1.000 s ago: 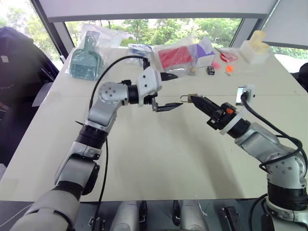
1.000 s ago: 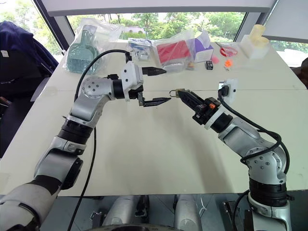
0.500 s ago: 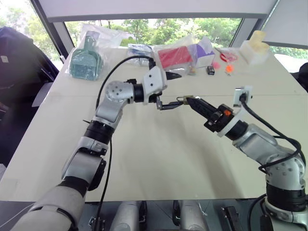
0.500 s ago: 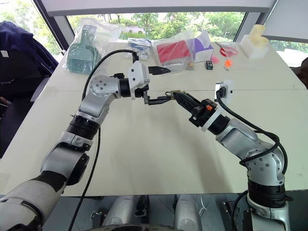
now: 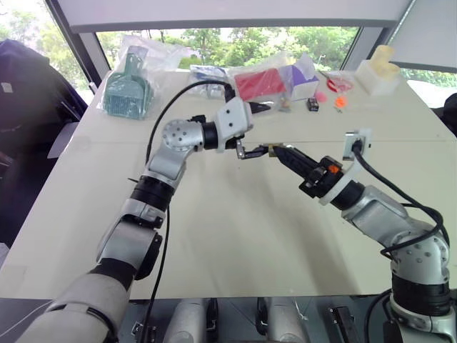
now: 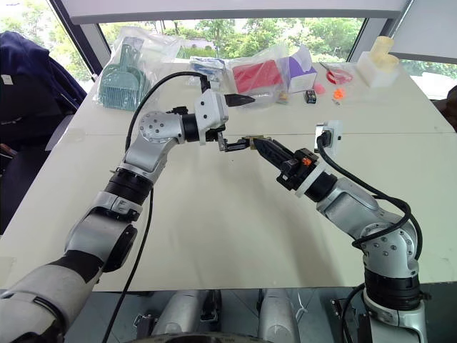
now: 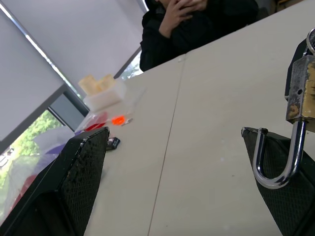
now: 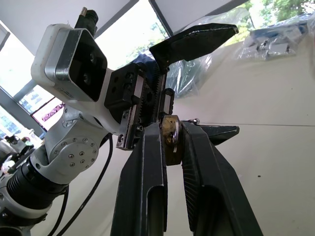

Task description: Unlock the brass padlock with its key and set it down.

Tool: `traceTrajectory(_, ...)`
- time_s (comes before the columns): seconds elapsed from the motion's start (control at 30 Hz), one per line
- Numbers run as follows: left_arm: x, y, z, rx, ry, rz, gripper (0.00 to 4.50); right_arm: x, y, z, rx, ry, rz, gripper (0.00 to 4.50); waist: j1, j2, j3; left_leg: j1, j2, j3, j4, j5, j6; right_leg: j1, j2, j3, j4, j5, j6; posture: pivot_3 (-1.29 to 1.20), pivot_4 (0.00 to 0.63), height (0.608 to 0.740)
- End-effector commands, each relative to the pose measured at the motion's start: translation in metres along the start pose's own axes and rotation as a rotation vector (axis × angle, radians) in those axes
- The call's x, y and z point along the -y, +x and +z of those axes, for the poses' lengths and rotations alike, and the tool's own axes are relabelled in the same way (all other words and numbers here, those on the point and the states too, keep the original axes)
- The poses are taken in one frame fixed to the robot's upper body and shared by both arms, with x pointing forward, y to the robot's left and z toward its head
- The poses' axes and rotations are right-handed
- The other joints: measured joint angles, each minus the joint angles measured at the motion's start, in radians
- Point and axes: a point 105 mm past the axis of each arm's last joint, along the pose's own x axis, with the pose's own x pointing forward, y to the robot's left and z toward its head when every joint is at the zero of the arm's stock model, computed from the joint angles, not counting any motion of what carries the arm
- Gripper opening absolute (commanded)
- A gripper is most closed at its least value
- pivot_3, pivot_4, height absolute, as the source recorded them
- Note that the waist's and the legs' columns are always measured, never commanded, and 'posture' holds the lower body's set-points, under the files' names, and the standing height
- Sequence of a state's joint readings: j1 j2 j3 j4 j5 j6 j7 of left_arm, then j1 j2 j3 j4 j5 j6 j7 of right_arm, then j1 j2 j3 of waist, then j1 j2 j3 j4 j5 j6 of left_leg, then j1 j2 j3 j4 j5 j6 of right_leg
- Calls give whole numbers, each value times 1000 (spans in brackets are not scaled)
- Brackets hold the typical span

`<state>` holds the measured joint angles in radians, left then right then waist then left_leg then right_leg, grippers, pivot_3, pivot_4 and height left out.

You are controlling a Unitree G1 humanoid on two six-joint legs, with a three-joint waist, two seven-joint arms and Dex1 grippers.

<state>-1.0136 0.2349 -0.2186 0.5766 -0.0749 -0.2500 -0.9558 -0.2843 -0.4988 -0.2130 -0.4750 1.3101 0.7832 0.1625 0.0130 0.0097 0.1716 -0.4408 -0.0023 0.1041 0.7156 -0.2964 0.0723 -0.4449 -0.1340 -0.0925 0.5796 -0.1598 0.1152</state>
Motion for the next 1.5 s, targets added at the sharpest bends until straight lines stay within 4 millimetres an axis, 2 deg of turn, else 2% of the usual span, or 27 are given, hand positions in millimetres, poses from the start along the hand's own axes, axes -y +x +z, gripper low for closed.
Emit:
traceTrajectory(0.03, -14, -3, 14, 43, 45, 63, 4479, -12, 1, 3, 10, -17, 44, 0, 0, 0, 0, 0, 0, 0, 0, 0, 0, 0, 0, 0, 0, 0, 0, 0, 150, 735)
traceTrajectory(0.63, -14, -5, 9, 32, 64, 118, 4479, -9, 1, 3, 11, -8, 26, 0, 0, 0, 0, 0, 0, 0, 0, 0, 0, 0, 0, 0, 0, 0, 0, 0, 150, 735)
traceTrajectory(0.73, -10, -6, 3, 8, 59, 100, 4479, -9, 2, 3, 13, -6, 24, 0, 0, 0, 0, 0, 0, 0, 0, 0, 0, 0, 0, 0, 0, 0, 0, 0, 150, 735)
traceTrajectory(0.83, -4, -12, -15, -75, 25, 67, 4479, -5, 1, 4, 32, 15, 8, 0, -1, 0, 0, 0, 0, 0, 0, 0, 0, 0, 0, 0, 0, 0, 0, 0, 150, 735)
traceTrajectory(0.93, 8, -29, -39, -179, -42, 7, 4479, 9, -1, 3, 55, 73, -60, 0, -3, 0, 0, 0, 0, 0, 0, 0, 0, 0, 0, 0, 0, 0, 0, 0, 150, 735)
traceTrajectory(1.0, 21, -46, -47, -221, -139, -54, 4479, 32, -5, -12, -4, 121, -169, 0, -5, 0, 0, 0, 0, 0, 0, 0, 0, 0, 0, 0, 1, 0, 0, 0, 150, 735)
traceTrajectory(1.1, 38, -66, -39, -211, -283, -139, 4479, 63, -10, -38, -85, 263, -304, 0, -8, 0, 0, 0, 1, 0, -1, 1, -1, -1, 0, 0, 1, 0, 0, 0, 150, 735)
traceTrajectory(1.27, 54, -82, -21, -207, -392, -191, 4479, 83, -7, -46, -75, 433, -342, 0, -1, 1, 0, -1, 0, 0, 0, 4, -7, -1, 0, 0, 0, -2, -4, 0, 150, 735)
traceTrajectory(1.47, 58, -88, -18, -227, -420, -160, 4479, 96, -1, -60, -203, 402, -392, 0, -8, 1, 0, 0, 1, 0, -1, 4, -7, -1, 1, 0, 1, -2, -4, 0, 150, 735)
traceTrajectory(1.5, 58, -88, -18, -228, -423, -156, 4494, 98, -2, -63, -239, 363, -405, 453, -8, 1, 0, 0, 1, 0, -1, 4, -7, -1, 1, 0, 1, -2, -4, 0, 150, 735)
